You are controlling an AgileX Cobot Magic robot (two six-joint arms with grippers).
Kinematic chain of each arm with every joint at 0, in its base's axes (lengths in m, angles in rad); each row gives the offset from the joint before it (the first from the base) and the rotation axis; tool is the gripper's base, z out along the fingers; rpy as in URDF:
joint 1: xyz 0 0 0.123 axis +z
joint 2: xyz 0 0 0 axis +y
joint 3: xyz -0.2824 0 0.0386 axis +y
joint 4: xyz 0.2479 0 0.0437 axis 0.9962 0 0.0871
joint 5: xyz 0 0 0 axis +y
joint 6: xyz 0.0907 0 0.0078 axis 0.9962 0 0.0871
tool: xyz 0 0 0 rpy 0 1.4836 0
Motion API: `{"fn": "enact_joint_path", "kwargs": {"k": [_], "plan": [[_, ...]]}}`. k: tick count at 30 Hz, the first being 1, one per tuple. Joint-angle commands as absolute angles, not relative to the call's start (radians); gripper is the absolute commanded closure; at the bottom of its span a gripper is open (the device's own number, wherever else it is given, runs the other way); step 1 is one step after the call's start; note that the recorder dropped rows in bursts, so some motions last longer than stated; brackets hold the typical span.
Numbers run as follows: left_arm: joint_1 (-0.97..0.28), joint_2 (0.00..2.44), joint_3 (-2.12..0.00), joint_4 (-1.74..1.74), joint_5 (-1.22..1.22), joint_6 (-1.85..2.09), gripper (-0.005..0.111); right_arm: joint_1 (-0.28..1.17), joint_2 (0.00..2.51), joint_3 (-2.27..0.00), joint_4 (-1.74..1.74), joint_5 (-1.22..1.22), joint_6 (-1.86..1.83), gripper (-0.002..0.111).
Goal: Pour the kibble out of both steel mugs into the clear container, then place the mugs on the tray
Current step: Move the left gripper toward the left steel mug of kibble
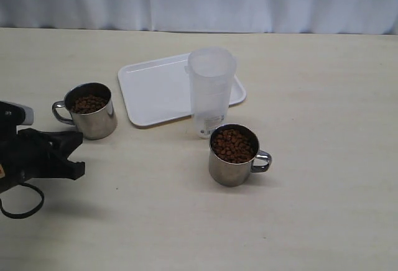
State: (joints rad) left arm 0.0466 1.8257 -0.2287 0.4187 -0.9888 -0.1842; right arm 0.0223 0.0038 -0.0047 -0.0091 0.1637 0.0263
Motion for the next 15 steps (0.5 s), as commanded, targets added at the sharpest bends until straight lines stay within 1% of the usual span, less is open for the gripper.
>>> {"fn": "enact_joint_path", "kwargs": {"k": [1,4,7,11,15], "plan": [[0.045,1.829,-0.234,0.381,-1.024,-0.161,0.078,0.026,0.000,0.000,-0.015,0.162,0.022,0.103],[0.045,1.829,-0.234,0.383,-1.027,-0.161,0.061,0.026,0.000,0.000,-0.015,0.162,0.022,0.103],[0.045,1.835,-0.235,0.382,-1.038,-0.161,0.049,0.026,0.000,0.000,-0.015,0.162,0.022,0.103],[0.045,1.838,-0.267,0.407,-0.999,-0.161,0.041,0.026,0.000,0.000,-0.015,0.162,0.022,0.103],[0.045,1.838,-0.287,0.424,-0.958,-0.202,0.040,0.026,0.000,0.000,-0.015,0.162,0.022,0.103]]}}
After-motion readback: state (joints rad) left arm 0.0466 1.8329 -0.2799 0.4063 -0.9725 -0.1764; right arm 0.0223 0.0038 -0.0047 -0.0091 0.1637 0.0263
